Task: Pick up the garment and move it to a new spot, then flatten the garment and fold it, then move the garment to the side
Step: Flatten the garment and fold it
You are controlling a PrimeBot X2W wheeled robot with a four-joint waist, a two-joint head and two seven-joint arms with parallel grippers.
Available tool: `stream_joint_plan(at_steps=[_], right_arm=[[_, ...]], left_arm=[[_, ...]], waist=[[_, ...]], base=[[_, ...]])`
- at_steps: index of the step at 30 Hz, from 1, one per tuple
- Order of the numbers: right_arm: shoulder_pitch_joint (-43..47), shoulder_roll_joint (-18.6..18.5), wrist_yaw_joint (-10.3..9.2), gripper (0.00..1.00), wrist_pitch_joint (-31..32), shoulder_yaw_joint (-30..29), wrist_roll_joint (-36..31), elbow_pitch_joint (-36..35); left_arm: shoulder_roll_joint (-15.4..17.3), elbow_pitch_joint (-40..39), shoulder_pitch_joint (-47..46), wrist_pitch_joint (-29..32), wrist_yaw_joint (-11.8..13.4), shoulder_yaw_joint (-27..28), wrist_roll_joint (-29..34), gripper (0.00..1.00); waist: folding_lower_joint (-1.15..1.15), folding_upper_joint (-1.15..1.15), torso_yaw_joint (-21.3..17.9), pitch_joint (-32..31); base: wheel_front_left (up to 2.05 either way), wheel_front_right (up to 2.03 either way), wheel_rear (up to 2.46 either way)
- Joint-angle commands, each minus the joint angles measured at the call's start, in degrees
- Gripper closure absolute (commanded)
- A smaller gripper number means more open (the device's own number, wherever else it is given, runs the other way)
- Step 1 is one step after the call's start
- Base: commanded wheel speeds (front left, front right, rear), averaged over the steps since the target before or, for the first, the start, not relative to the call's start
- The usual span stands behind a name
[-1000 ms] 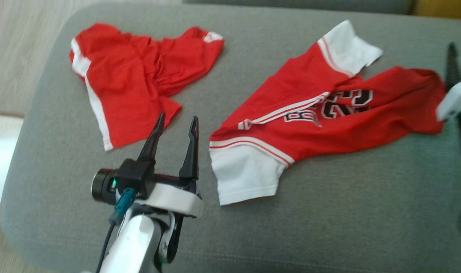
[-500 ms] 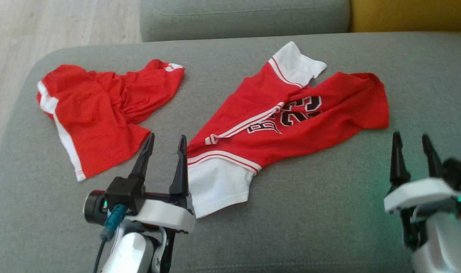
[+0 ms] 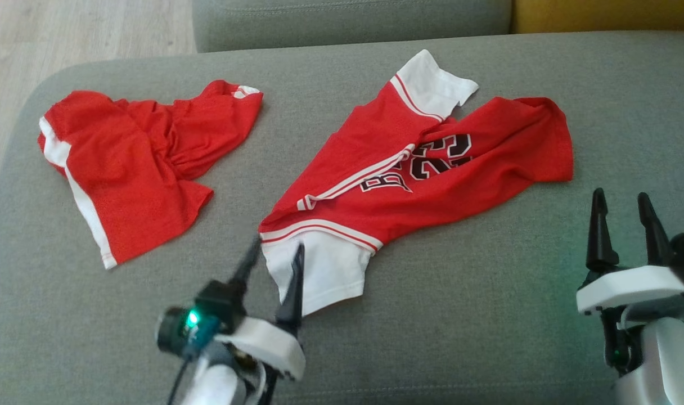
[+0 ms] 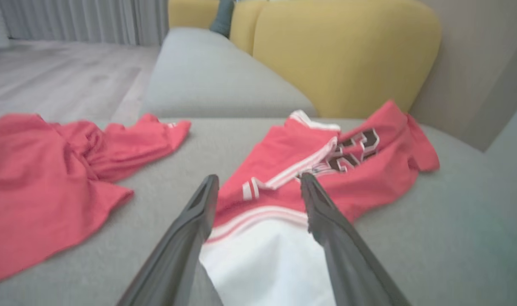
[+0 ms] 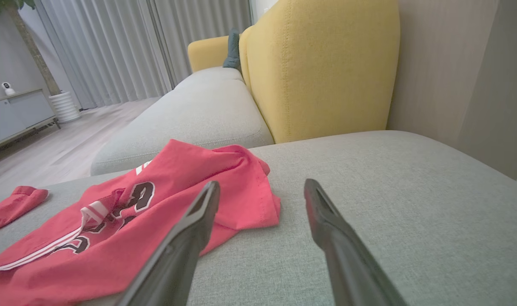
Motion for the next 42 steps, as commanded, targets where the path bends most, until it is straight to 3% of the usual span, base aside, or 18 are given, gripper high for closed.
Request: stream_joint_plan(at_steps=[1, 6, 13, 23, 24, 25, 28, 32, 36, 42], right_arm=[[-0.7, 0.4, -0.05, 0.00, 0.2, 1.1, -0.6, -2.4], [-0.5, 0.7, -0.05, 0.00, 0.7, 1.4, -0.8, -3.5], [-0.6, 0.9, -0.05, 0.00, 1.0, 1.6, -0.7, -3.9], [-1.4, 1.0, -0.05, 0.00, 0.8, -0.5, -1.6, -4.6], [-1.5, 1.0, -0.05, 0.00, 0.8, -0.8, -1.7, -4.6], [-1.6, 1.0, -0.05, 0.00, 0.8, -1.0, -1.7, -4.6], [-1.8, 1.0, -0.05, 0.00, 0.7, -1.9, -2.0, -4.7], [-1.9, 1.0, -0.05, 0.00, 0.8, -3.1, -2.4, -4.3], [-2.3, 1.0, -0.05, 0.00, 1.5, -4.2, -2.8, -3.2], [-3.8, 1.0, -0.05, 0.00, 3.4, -2.4, -2.7, -0.5]], left_arm=[[0.1, 1.1, -1.9, -0.3, -0.5, 0.7, -0.6, 0.00], [0.1, 11.0, -4.0, 0.8, 0.4, -1.9, -3.7, 0.00], [0.1, 18.1, -7.2, 1.4, 2.7, -3.8, -7.2, 0.00], [0.1, 22.5, -10.5, 1.0, 0.9, -6.5, -11.8, 0.00], [0.1, 22.9, -10.9, 0.9, 0.4, -7.0, -12.0, 0.56], [0.1, 23.1, -11.3, 0.9, -0.1, -7.5, -12.3, 1.00], [0.1, 22.7, -12.1, 0.5, -0.7, -7.9, -13.8, 1.00], [0.1, 20.4, -13.2, -0.2, 0.4, -6.3, -13.9, 1.00], [0.2, 9.3, -12.6, -0.3, 2.2, 0.5, -9.7, 1.00], [0.1, -1.3, -9.7, -0.3, 1.1, 6.2, -5.0, 1.00]], waist=[[0.00, 0.00, 0.1, 0.2], [0.00, 0.00, -0.3, 0.8], [0.00, 0.00, -1.0, 1.4], [0.00, 0.00, -2.4, 2.5], [0.00, 0.00, -2.6, 2.7], [0.00, 0.00, -2.7, 2.8], [0.00, 0.00, -2.9, 3.1], [0.00, 0.00, -2.6, 3.5], [0.00, 0.00, -1.6, 4.0], [0.00, 0.00, -0.6, 4.6]], base=[[0.00, 0.00, 0.00], [0.00, 0.00, 0.00], [0.00, 0.00, 0.00], [0.00, 0.00, 0.00], [0.00, 0.00, 0.00], [0.00, 0.00, 0.00], [0.00, 0.00, 0.00], [0.00, 0.00, 0.00], [0.00, 0.00, 0.00], [0.00, 0.00, 0.00]])
